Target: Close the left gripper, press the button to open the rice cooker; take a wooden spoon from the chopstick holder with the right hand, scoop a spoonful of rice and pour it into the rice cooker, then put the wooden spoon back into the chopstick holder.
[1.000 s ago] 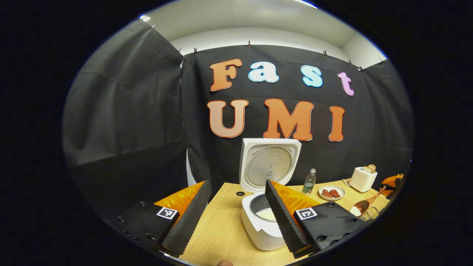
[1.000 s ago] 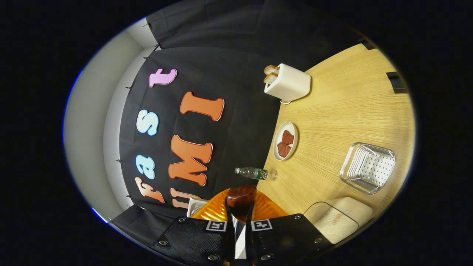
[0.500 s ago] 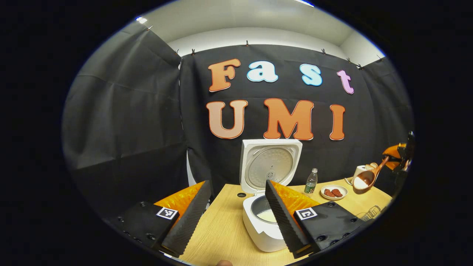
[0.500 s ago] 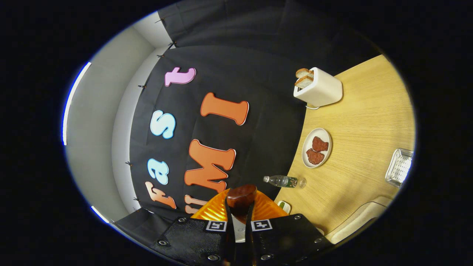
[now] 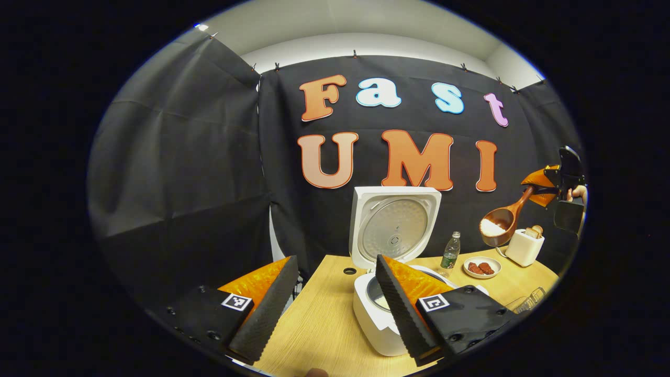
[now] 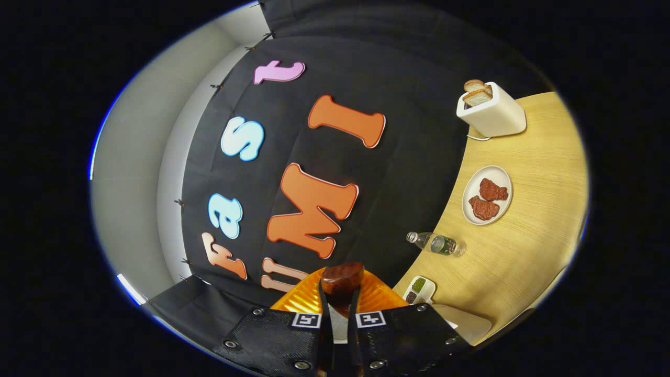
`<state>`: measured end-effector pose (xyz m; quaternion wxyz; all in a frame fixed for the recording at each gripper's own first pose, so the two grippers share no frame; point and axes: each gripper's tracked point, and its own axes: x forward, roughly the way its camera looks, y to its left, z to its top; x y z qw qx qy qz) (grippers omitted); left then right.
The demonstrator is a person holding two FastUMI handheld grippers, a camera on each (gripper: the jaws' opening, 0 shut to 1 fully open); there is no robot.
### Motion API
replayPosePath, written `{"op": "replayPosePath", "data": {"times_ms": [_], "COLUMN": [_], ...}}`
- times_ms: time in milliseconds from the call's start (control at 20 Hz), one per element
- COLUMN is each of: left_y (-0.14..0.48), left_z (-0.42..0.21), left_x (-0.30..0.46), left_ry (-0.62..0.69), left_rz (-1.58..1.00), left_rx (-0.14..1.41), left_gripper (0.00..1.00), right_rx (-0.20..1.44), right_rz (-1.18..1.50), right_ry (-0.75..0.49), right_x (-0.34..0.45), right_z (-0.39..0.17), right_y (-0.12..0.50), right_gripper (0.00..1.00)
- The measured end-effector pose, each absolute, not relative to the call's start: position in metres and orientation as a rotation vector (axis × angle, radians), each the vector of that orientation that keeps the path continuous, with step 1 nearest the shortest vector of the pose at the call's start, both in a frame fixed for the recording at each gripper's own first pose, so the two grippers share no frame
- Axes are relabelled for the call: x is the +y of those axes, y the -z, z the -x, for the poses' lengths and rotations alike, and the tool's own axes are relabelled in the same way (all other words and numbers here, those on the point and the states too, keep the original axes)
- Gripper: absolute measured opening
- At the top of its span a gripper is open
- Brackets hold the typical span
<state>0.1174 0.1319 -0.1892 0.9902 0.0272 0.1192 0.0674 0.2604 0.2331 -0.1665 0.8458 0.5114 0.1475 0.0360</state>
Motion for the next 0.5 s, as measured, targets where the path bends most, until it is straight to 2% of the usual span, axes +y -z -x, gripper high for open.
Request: {"op": "replayPosePath", "data": {"times_ms": [500], "left_y": [0.195], "left_z": [-0.115], "left_x": [0.147], "left_ry": [-0.139], "left_rz": [-0.023], "left_rx": [0.24], "left_gripper": [1.0], "right_rx": [0.325], "right_rz": [-0.933], "right_ry": [-0.131], "right_x": [0.285], "right_z": [-0.284], "right_y": [0.155], "right_gripper": [0.1]}}
